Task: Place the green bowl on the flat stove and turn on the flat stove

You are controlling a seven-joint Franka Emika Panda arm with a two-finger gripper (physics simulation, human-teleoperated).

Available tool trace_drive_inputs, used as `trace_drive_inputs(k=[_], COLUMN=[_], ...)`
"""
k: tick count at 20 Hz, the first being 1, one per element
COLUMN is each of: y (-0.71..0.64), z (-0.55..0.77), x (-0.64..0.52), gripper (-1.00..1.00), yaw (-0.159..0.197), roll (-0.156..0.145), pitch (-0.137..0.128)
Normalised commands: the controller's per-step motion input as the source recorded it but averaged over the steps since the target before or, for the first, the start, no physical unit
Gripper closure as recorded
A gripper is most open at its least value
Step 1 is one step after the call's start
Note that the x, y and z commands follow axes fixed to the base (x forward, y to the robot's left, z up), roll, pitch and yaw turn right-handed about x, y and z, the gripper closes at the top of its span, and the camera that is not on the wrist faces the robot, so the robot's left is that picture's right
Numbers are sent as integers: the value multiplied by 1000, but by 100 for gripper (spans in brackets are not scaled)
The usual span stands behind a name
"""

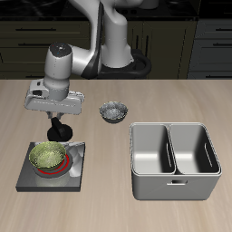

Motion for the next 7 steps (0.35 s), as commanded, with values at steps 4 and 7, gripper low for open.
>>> trace_drive_inputs(k=[4,7], y=[-625,-606], z=[419,296], x=[129,161], gripper=[100,100], yaw=[17,-24], roll=[-121,-123], pitch=[-69,-24])
